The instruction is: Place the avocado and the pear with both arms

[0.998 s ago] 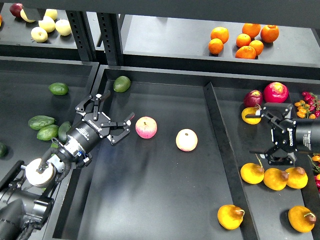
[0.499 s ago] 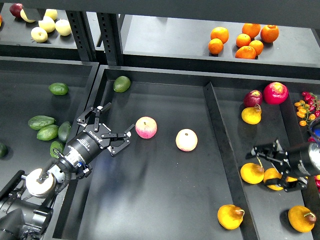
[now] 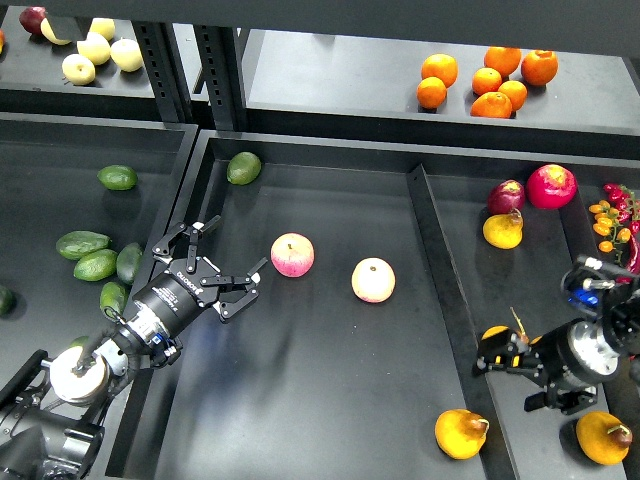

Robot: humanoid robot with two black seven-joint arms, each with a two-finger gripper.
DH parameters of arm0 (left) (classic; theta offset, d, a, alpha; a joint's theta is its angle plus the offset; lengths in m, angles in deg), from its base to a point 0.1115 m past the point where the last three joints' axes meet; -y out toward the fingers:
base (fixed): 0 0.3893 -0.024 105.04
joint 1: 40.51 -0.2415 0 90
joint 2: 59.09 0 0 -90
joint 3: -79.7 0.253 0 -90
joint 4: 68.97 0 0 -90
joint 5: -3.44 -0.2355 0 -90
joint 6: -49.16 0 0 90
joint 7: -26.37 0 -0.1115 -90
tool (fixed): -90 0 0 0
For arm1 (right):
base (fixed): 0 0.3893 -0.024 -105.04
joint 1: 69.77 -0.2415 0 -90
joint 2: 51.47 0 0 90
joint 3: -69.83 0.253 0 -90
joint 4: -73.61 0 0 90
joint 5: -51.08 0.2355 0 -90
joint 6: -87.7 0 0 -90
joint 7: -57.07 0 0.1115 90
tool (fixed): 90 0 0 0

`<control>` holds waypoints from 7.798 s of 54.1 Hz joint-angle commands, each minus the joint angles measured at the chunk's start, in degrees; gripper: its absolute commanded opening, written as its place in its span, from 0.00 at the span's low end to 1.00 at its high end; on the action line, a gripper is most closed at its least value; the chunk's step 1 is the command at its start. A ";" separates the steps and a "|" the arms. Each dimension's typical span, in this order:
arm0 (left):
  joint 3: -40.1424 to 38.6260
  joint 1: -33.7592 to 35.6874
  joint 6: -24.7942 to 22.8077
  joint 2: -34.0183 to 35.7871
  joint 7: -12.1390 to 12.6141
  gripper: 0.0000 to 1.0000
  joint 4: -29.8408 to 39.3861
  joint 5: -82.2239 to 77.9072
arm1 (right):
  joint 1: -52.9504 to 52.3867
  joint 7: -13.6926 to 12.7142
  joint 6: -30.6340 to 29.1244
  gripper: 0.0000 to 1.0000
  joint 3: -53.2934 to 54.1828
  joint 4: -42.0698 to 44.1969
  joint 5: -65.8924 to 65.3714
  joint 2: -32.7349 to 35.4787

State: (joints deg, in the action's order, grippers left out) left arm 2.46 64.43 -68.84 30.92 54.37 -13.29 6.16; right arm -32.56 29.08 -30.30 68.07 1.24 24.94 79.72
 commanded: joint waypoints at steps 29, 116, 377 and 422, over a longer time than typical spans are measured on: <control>-0.11 -0.88 0.00 -0.01 0.00 0.99 1.18 0.00 | -0.39 0.00 0.01 0.97 -5.53 6.09 -1.72 -8.94; -0.11 -2.98 0.00 -0.01 0.00 0.99 4.61 0.00 | 2.69 0.00 0.01 0.29 -6.50 14.71 2.49 -15.88; 0.07 -4.48 0.00 -0.01 0.00 0.99 4.79 0.00 | -0.04 0.00 0.01 0.99 15.99 15.85 45.03 4.08; -0.02 -4.74 0.00 -0.01 0.00 0.99 4.88 0.00 | 27.38 0.00 0.01 0.99 63.02 16.20 47.23 -22.64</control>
State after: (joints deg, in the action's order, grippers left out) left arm 2.51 59.73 -68.84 30.91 54.37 -8.45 6.16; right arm -8.08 29.07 -30.29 127.55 17.31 72.14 60.37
